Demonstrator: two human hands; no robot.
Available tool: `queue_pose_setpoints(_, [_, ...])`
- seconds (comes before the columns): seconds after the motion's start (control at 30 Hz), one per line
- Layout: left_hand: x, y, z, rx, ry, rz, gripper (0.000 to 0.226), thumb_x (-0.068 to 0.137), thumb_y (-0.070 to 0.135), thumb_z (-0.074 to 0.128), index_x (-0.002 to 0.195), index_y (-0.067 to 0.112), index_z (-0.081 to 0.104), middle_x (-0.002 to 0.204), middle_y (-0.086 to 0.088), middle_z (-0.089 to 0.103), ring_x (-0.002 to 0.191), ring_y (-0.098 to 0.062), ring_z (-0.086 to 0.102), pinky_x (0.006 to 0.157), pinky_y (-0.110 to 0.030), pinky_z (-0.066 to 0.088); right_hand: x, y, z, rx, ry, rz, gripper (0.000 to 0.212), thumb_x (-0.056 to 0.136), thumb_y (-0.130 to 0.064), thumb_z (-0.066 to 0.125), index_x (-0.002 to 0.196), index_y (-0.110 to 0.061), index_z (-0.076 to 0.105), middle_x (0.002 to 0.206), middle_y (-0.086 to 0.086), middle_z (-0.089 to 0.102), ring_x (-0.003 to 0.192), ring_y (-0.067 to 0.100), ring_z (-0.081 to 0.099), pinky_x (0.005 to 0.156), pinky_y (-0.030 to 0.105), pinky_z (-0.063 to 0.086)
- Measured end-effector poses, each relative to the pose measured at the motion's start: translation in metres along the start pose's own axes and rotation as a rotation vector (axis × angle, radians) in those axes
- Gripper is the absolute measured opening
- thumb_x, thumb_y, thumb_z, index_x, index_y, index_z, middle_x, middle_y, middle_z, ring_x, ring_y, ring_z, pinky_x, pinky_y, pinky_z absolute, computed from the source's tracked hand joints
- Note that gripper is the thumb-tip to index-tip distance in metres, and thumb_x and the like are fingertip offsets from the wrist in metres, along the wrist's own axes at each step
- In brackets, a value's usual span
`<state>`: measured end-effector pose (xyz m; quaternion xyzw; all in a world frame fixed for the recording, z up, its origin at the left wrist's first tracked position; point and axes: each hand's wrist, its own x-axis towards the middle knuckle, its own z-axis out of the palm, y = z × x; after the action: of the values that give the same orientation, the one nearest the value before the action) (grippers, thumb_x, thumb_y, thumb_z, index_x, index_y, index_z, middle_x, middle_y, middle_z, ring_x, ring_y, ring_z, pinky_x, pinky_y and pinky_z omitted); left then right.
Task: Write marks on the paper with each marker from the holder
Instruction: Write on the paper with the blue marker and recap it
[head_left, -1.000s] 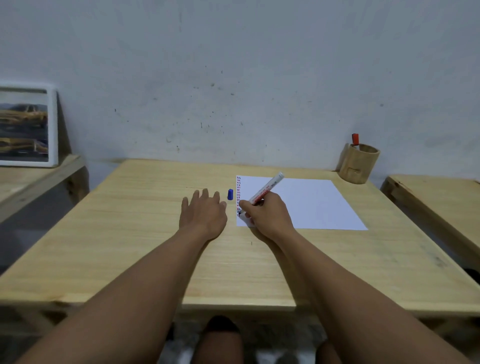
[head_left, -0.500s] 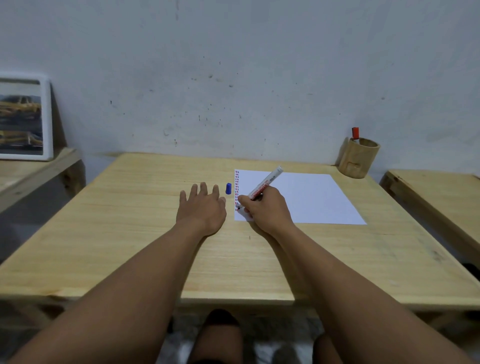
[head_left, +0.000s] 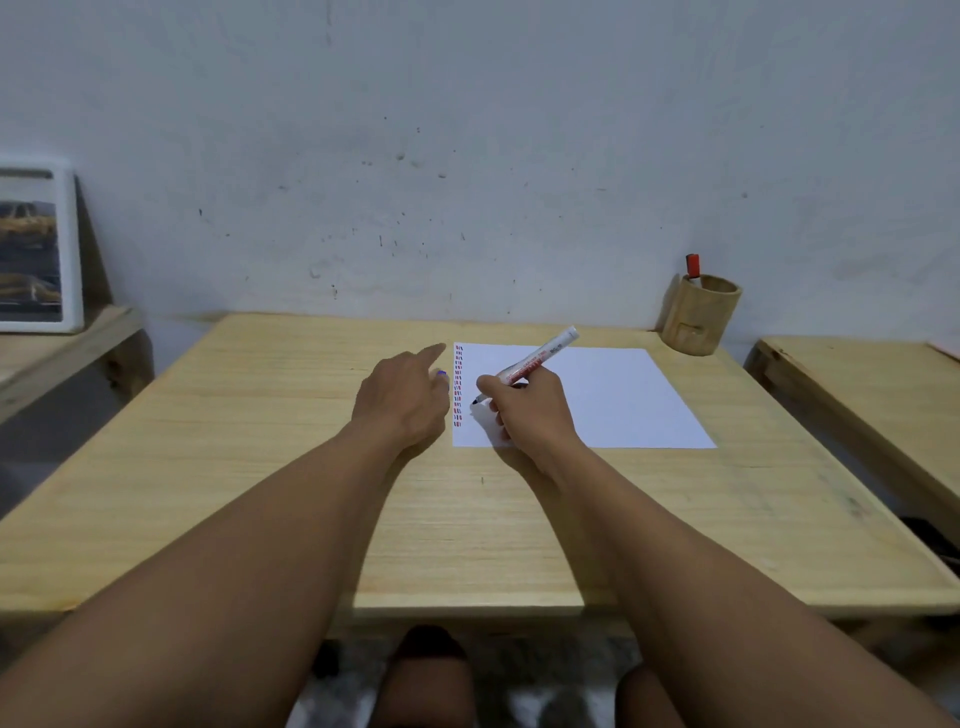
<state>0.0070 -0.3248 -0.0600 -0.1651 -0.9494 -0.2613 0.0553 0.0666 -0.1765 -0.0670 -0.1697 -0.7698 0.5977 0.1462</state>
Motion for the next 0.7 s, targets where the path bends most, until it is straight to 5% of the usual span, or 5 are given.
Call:
queue_pose_setpoints(0.1, [0.008,0.003,-0.001,0.035,-0.04,0.028,0.031,0.097,0.027,0.05,0.121,0.025,0.069,0.117,-0.007,0.068,0.113,-0.031,0.061,0.09,-0.042,0.051,0.001,-0.001,-0.003,0.04,-0.01,0.008,0.025,0.086,-0.03,0.073,0.1,-0.011,0.066,0.082,0.007,0.071,0.067,0.018,0.063,0.057,0.032,0.053])
queue_pose_setpoints(0.2, [0.012,0.002,0.001,0.052,-0.031,0.022,0.018,0.093,0.017,0.055,0.08,0.029,0.058,0.087,-0.003,0.066,0.085,-0.029,0.061,0.081,-0.044,0.055,0.001,-0.005,-0.006,0.072,-0.005,0.011,0.025,0.089,-0.031,0.073,0.102,-0.011,0.067,0.081,0.006,0.072,0.064,0.015,0.065,0.057,0.029,0.056])
queue_pose_setpoints(0.37, [0.016,0.007,-0.004,-0.145,0.054,-0.048,0.017,0.091,0.012,0.059,0.094,0.018,0.075,0.094,-0.003,0.075,0.088,-0.026,0.069,0.081,-0.038,0.056,0.0,-0.014,-0.013,0.181,-0.016,0.014,0.017,0.088,-0.018,0.061,0.08,-0.006,0.069,0.064,0.003,0.066,0.052,0.014,0.06,0.054,0.031,0.053])
queue_pose_setpoints(0.57, [0.015,0.04,-0.029,-0.577,0.153,-0.126,0.01,0.092,0.019,0.064,0.09,0.019,0.073,0.079,0.005,0.073,0.058,-0.011,0.054,0.05,-0.022,0.04,-0.005,-0.031,-0.026,0.256,0.05,-0.013,0.016,0.09,-0.017,0.069,0.097,-0.003,0.067,0.071,0.005,0.064,0.054,0.013,0.057,0.051,0.025,0.05])
queue_pose_setpoints(0.7, [0.014,0.059,-0.039,-0.725,0.119,-0.139,0.014,0.092,0.023,0.065,0.081,0.022,0.073,0.084,0.004,0.074,0.071,-0.016,0.058,0.062,-0.025,0.045,-0.01,-0.052,-0.041,0.474,0.086,0.003,0.016,0.094,-0.012,0.059,0.081,-0.005,0.065,0.068,0.007,0.059,0.052,0.014,0.052,0.047,0.024,0.049])
